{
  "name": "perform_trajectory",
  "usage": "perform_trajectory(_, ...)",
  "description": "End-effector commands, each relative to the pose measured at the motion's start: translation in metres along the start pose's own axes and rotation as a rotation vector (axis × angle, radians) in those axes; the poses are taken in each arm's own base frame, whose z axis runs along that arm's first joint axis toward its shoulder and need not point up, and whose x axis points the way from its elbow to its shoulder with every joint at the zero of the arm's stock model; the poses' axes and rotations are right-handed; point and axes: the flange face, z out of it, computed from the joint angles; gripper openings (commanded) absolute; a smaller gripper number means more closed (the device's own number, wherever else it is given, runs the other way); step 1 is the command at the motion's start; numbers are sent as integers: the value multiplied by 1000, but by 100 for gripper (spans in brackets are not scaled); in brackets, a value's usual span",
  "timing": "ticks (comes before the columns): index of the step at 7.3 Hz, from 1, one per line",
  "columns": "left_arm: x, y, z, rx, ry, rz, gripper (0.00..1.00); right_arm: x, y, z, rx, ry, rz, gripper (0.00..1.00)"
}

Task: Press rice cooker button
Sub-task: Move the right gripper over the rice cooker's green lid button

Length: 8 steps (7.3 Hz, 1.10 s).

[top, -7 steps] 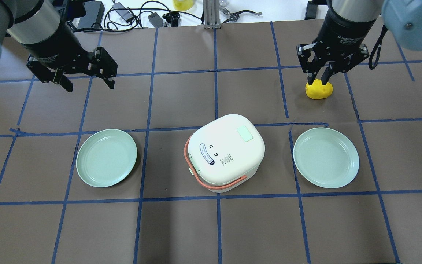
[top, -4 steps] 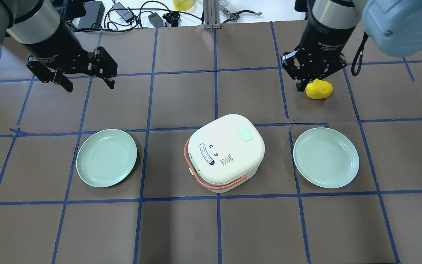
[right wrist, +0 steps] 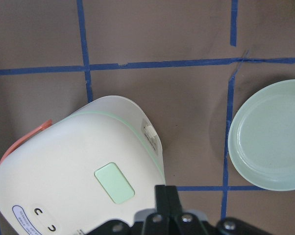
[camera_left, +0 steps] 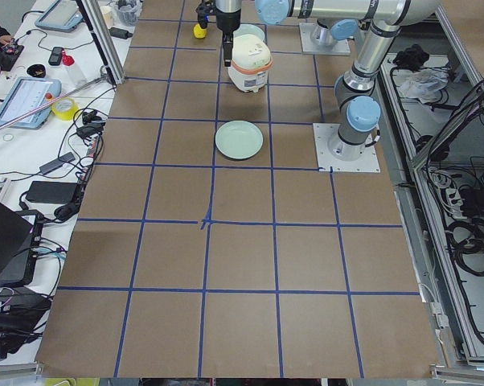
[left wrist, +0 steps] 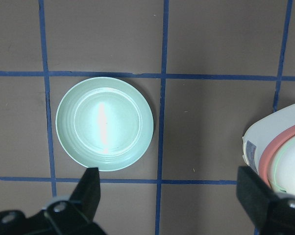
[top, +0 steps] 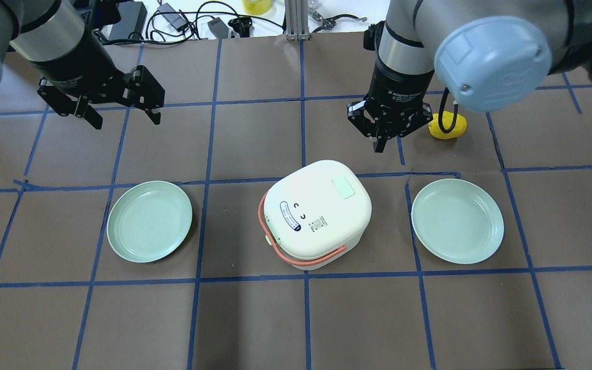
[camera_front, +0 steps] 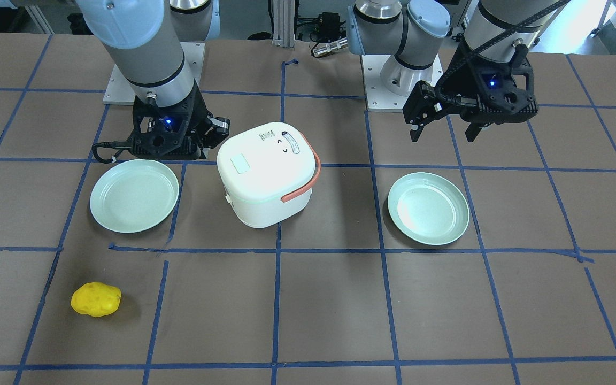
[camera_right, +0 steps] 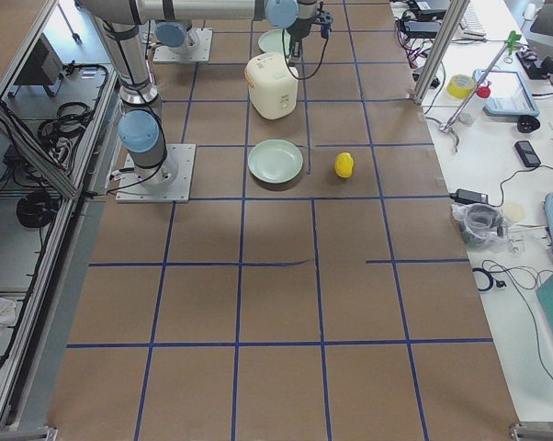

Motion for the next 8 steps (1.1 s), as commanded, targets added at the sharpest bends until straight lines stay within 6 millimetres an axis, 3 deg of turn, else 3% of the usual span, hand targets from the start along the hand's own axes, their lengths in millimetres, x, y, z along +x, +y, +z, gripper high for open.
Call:
perform_trajectory(1,0,0,1,-1,0,0,100,-17,2,33,6,-34,-25,0)
perform_trajectory(8,0,0,0,0,0,-2,100,-27,9,73,-52,-20,-56,0)
